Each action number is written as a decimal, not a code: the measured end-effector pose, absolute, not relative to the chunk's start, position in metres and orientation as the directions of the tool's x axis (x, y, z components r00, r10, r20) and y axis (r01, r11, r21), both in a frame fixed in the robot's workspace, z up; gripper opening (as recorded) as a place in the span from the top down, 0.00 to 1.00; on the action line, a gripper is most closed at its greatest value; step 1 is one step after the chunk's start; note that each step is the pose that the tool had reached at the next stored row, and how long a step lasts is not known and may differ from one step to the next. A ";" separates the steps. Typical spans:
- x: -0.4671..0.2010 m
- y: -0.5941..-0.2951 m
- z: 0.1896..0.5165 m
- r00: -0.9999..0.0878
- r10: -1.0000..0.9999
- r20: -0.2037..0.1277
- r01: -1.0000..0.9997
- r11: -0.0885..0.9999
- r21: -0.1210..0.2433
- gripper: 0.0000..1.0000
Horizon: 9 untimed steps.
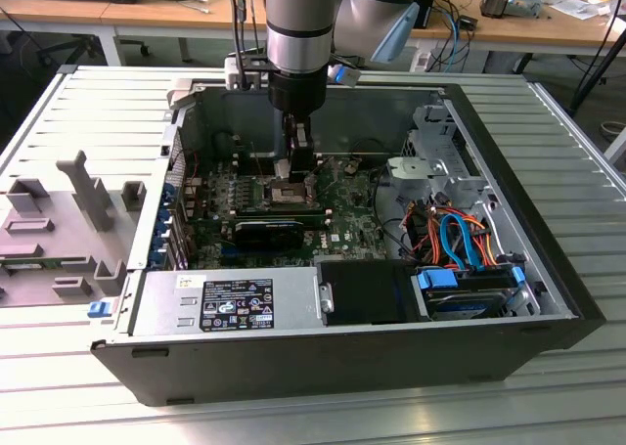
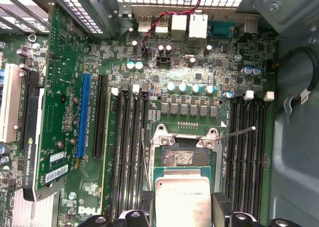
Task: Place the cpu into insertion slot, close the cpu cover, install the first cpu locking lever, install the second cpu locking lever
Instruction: 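Place the cpu into insertion slot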
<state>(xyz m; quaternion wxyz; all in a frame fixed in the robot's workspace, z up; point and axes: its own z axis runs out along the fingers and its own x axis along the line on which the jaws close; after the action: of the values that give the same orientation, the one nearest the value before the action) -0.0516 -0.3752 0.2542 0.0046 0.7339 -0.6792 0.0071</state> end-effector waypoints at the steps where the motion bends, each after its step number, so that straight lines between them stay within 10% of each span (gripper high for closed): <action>1: -0.052 -0.375 0.254 0.078 -0.997 0.017 -0.997 -0.078 -0.003 0.46; 9: -0.052 -0.375 0.254 0.085 -0.996 0.017 -0.996 -0.085 -0.003 0.46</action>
<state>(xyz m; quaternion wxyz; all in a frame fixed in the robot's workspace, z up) -0.0516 -0.3752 0.2542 0.0046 0.7364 -0.6765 0.0071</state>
